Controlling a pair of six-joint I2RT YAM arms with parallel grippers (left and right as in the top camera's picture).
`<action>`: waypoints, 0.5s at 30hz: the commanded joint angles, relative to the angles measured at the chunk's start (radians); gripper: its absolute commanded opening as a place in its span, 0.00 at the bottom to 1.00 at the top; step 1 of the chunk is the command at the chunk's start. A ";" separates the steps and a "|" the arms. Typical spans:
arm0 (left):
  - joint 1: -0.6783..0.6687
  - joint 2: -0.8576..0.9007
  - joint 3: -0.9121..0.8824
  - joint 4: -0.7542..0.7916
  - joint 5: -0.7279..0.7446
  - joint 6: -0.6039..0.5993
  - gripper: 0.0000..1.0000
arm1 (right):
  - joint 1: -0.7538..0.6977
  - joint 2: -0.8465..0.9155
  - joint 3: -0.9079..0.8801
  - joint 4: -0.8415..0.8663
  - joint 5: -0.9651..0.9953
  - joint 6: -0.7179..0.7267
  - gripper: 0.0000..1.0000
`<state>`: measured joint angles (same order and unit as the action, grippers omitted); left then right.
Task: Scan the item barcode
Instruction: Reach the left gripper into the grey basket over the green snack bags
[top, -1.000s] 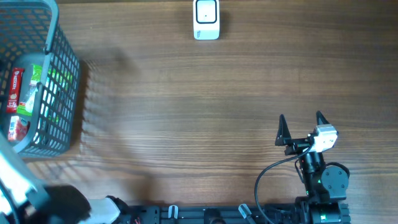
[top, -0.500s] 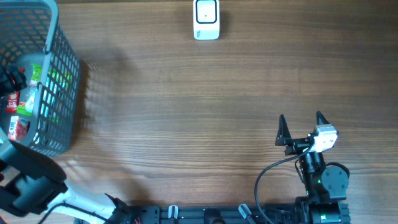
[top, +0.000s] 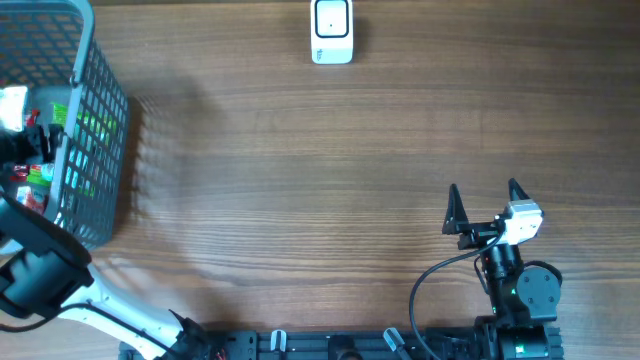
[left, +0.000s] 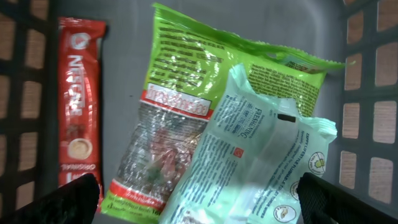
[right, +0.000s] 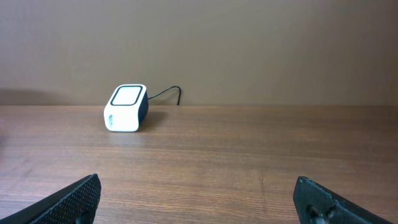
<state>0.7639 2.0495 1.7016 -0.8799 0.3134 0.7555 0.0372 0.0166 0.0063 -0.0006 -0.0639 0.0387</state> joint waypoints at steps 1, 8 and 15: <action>-0.019 0.033 0.012 -0.027 0.055 0.124 1.00 | -0.005 -0.003 -0.001 0.003 -0.013 -0.012 1.00; -0.034 0.098 0.011 -0.063 0.041 0.210 1.00 | -0.005 -0.003 -0.001 0.003 -0.013 -0.012 1.00; -0.034 0.163 0.010 -0.054 0.003 0.206 1.00 | -0.005 -0.003 -0.001 0.003 -0.013 -0.011 0.99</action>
<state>0.7319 2.1677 1.7020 -0.9318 0.3313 0.9459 0.0372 0.0166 0.0063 -0.0006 -0.0639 0.0387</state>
